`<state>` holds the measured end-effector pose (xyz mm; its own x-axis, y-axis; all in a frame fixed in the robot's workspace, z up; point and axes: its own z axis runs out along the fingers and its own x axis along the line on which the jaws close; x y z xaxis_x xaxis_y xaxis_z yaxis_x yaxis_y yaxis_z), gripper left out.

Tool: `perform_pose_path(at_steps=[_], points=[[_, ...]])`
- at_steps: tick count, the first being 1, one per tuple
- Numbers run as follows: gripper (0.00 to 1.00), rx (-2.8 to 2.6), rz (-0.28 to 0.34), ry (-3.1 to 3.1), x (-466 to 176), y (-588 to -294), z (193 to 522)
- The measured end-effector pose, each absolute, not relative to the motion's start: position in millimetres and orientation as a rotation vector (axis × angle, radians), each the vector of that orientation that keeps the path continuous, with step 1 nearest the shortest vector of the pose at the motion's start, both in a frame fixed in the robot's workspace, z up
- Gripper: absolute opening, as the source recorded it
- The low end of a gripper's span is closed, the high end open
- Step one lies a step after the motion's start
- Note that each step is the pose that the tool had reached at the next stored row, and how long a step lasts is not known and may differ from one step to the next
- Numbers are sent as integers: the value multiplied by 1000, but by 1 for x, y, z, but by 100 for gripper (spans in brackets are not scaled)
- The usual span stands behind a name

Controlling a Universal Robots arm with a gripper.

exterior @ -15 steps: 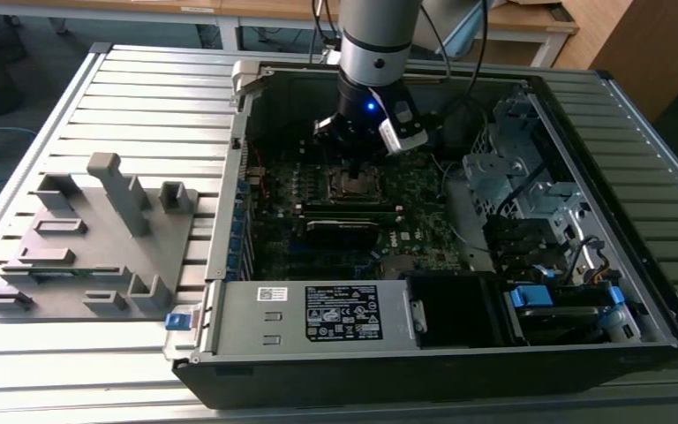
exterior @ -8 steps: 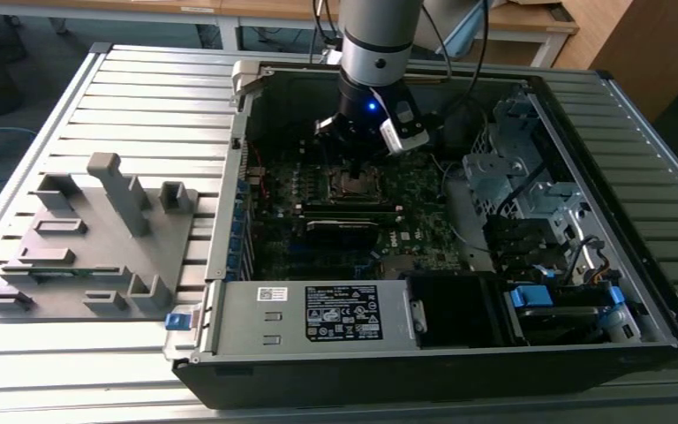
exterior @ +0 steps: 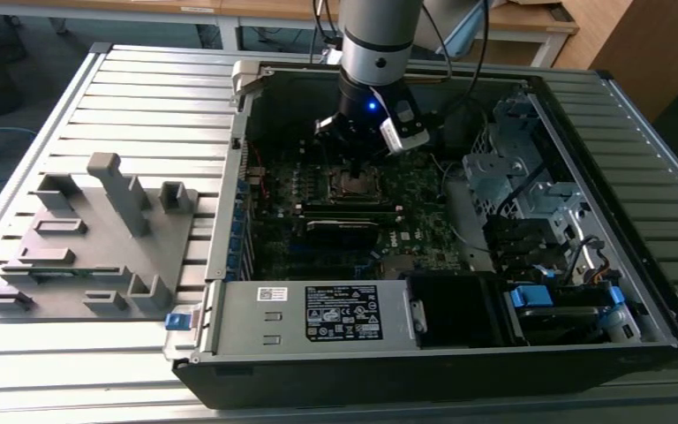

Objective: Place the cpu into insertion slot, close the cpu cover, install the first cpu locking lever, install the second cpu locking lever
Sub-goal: 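Install the first cpu locking lever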

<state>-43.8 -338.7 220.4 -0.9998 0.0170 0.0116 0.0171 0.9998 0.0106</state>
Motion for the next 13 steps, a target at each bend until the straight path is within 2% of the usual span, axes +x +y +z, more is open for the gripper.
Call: perform_pose_path(at_steps=[13], points=[[10,-27,-17,-3130,-44,-339,225]])
